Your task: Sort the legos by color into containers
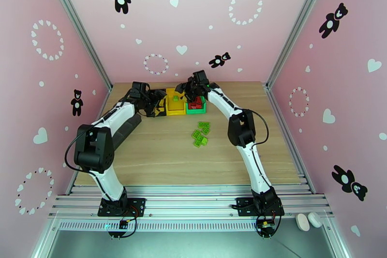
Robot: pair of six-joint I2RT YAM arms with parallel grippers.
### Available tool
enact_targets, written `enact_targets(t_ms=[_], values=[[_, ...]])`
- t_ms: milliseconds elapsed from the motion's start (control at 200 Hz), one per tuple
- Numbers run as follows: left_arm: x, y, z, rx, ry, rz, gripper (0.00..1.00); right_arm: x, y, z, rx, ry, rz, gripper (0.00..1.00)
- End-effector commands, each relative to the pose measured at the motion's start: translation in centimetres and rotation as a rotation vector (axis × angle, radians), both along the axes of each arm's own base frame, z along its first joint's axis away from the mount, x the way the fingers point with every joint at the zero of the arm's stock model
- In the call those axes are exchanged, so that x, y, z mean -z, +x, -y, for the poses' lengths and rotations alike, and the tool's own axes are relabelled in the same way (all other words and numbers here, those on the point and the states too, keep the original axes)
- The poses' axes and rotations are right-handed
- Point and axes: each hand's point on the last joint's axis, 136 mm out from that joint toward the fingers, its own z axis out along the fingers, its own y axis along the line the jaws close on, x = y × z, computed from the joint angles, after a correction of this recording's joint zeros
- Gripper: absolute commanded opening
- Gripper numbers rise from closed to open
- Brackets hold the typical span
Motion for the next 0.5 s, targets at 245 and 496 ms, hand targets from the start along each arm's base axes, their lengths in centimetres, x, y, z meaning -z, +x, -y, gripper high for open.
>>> enact_targets(t_ms=[245,496], values=[[2.0,-5.7,3.6,0.177,0.198,-0.063,0.91,-2.7,-7.9,6.7,-0.076,-0.300,0.063,0.63],[3.8,-8.9,6.5,0.252,0.276,-0.090,0.91,0.8,-13.7,12.4,-0.039,-0.490,-0.032,0.60]])
